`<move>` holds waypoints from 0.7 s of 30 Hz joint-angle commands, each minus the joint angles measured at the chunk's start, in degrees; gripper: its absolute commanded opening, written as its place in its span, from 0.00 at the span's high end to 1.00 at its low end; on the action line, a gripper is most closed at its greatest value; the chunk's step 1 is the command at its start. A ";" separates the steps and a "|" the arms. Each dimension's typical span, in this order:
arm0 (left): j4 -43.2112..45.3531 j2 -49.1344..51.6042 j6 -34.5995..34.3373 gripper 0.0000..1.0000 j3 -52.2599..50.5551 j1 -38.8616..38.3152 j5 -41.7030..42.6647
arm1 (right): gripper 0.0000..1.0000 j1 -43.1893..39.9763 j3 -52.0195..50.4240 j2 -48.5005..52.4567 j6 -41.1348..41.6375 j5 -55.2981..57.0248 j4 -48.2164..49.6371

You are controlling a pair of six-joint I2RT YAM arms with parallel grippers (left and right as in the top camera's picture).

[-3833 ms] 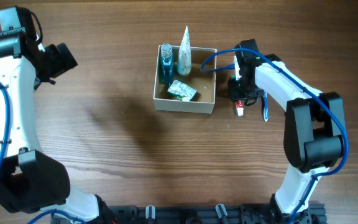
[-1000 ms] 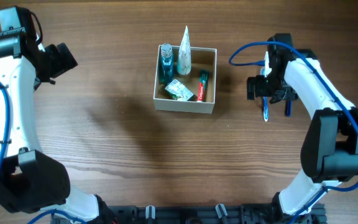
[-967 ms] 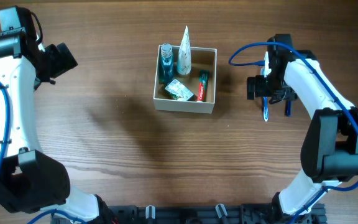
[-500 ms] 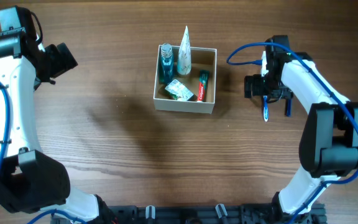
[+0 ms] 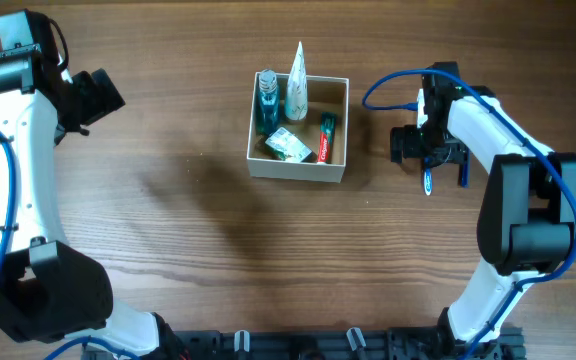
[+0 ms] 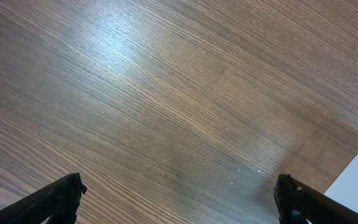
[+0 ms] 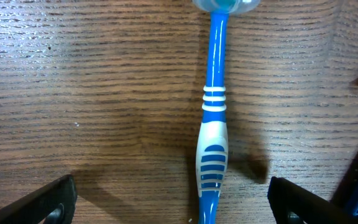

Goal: Pack container
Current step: 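Move the right gripper to the blue toothbrush and close on it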

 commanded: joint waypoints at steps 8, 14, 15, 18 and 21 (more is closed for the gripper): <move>0.02 0.20 -0.31 0.00 0.44 0.15 -0.13 | 0.15 0.02 -0.52 2.45 -0.33 -0.87 -0.11; 0.02 0.20 -0.31 0.00 0.44 0.15 -0.13 | 0.66 -0.04 -0.48 2.43 0.31 -1.38 -0.37; 0.02 0.20 -0.28 0.00 0.44 0.15 -0.13 | 0.70 -0.02 -0.48 2.43 0.33 -2.03 -0.33; 0.02 0.20 -0.28 0.00 0.44 0.15 -0.13 | 0.84 -0.04 -0.11 2.38 1.81 -3.50 -0.68; 0.02 0.20 -0.28 0.00 0.44 0.15 -0.13 | 0.96 -0.04 1.20 2.29 4.57 -3.54 -1.97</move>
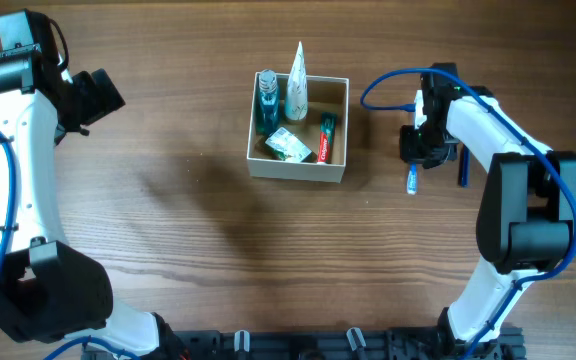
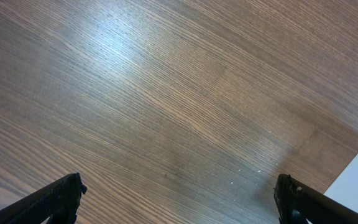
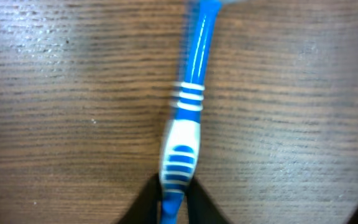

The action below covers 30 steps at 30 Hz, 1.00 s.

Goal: Pack container
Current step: 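Move the right gripper to the blue toothbrush and close on it, then lift the toothbrush and drop it into the box with the right gripper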

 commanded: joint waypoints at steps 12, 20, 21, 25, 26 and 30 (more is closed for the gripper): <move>0.02 0.20 -0.33 0.00 0.44 0.15 -0.13 | 0.96 0.11 27.43 -0.28 6.51 -23.28 -19.30; 0.02 0.20 -0.33 0.00 0.44 0.15 -0.13 | 0.96 4.39 36.41 -1.75 17.49 -37.16 -21.07; 0.02 0.20 -0.33 0.00 0.44 0.15 -0.13 | 0.94 5.18 36.17 -1.75 19.08 -37.16 -21.03; 0.02 0.20 -0.33 0.00 0.44 0.15 -0.13 | 0.93 8.44 35.12 -1.73 26.27 -34.91 -20.72; 0.02 0.20 -0.33 0.00 0.44 0.15 -0.13 | 0.93 9.22 35.12 -1.64 27.65 -33.92 -20.55; 0.02 0.20 -0.33 0.00 0.44 0.15 -0.13 | 0.78 11.47 35.12 -1.60 31.41 -29.27 -20.15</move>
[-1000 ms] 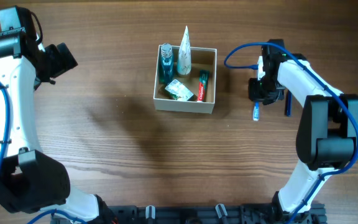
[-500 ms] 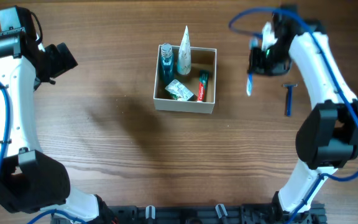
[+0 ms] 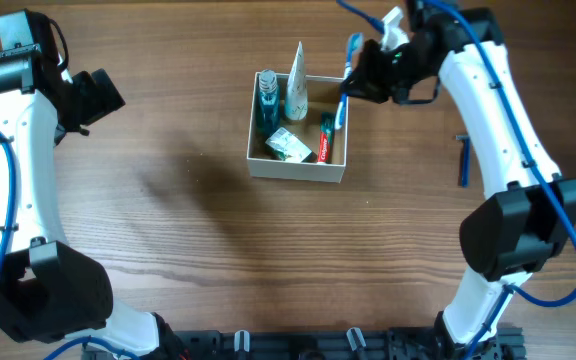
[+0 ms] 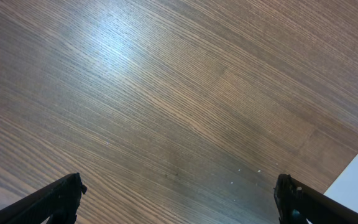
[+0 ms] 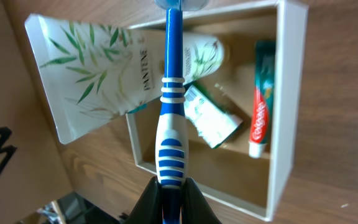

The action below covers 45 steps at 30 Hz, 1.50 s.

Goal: Pack container
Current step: 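Lift the toothbrush and drop it into the box with the right gripper, then move the right gripper to the blue razor and close on it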

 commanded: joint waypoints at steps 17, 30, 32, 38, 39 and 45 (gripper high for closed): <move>0.02 0.20 -0.28 0.00 0.44 0.15 -0.13 | 0.14 -4.87 -0.24 -0.63 4.11 14.88 -1.66; 0.02 0.20 -0.28 0.00 0.44 0.15 -0.13 | 0.11 -26.01 -0.35 -0.59 -23.98 37.00 -12.09; 0.02 0.20 -0.31 0.00 0.44 0.15 -0.13 | 0.12 -27.28 -0.35 -0.46 -27.98 34.93 -10.84; 0.02 0.20 -0.31 0.00 0.42 0.15 -0.13 | 0.10 -27.85 -0.35 1.18 -33.88 33.97 -9.18; 0.02 0.20 -0.31 0.00 0.42 0.15 -0.13 | 0.10 -27.85 -0.37 1.88 -33.90 33.99 -9.18; 0.02 0.20 -0.28 0.00 0.42 0.15 -0.13 | 0.09 -27.85 -0.37 5.11 -33.29 33.92 -10.16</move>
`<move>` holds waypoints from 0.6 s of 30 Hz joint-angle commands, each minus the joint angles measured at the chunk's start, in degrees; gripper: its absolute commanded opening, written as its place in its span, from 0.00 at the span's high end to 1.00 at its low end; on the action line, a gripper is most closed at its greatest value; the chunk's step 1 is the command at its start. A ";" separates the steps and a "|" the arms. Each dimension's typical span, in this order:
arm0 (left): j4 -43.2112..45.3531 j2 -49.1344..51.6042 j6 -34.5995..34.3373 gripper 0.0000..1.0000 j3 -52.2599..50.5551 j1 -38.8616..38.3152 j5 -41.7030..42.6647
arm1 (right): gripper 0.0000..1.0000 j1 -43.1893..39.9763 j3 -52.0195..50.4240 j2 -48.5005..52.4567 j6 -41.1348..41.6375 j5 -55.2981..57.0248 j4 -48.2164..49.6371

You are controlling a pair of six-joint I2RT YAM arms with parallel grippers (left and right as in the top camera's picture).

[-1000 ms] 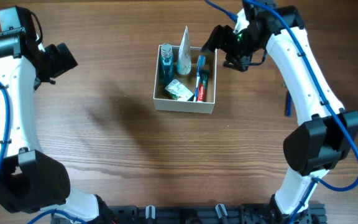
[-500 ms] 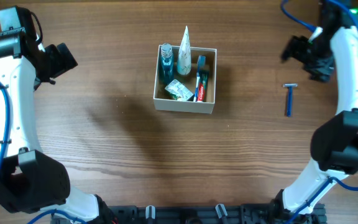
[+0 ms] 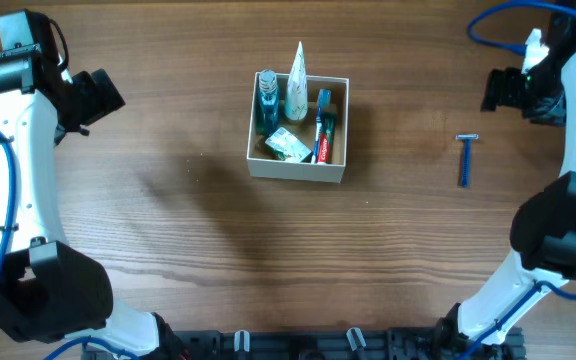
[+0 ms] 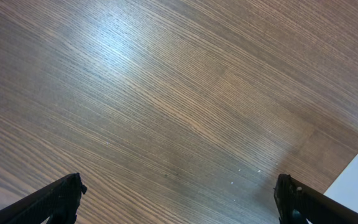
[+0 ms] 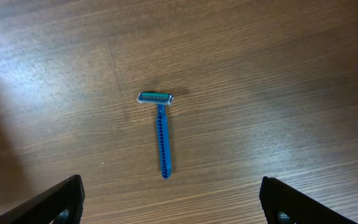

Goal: Pack container
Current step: 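Move the right gripper to the blue razor and close on it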

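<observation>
The white open box [image 3: 298, 169] stands mid-table and holds a blue bottle [image 3: 268, 103], a leaning white tube [image 3: 297, 75], a small green packet [image 3: 288, 146], a red toothpaste tube [image 3: 329, 135] and a blue toothbrush [image 3: 320, 118]. A blue razor [image 3: 464, 160] [image 5: 161, 133] lies on the wood to the right. My right gripper [image 5: 169, 202] hangs open high above the razor, empty. My left gripper [image 4: 178, 199] is open at the far left over bare wood, a corner of the box [image 4: 356, 180] at its lower right.
Both arms' white links and blue cables run along the left and right edges of the overhead view. A black rail lies along the near table edge [image 3: 298, 345].
My right gripper held the blue toothbrush over the box. The toothbrush now lies in the box, and the gripper is open at the far right above the razor.
The toothbrush lay on the table right of the box with my right gripper open over it. Then the gripper was shut on it, then held it above the box. Now it rests inside and the gripper is over the razor. My left arm stayed still.
</observation>
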 commanded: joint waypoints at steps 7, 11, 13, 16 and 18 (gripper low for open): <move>0.04 0.20 -0.33 0.00 0.42 0.15 -0.13 | 0.14 0.74 -0.24 7.54 0.22 -0.76 -2.29; 0.04 0.20 -0.31 0.00 0.42 0.15 -0.13 | 0.15 1.77 -0.24 7.89 -0.42 -0.74 -2.45; 0.04 0.20 -0.33 0.00 0.44 0.15 -0.13 | 0.14 2.40 -0.24 7.91 -0.90 -0.74 -2.45; 0.04 0.20 -0.33 0.00 0.44 0.15 -0.13 | 0.13 2.93 -0.24 7.98 -1.51 -0.74 -2.45; 0.04 0.20 -0.33 0.00 0.42 0.15 -0.13 | 0.11 2.97 -0.24 8.00 -1.22 -0.83 -2.47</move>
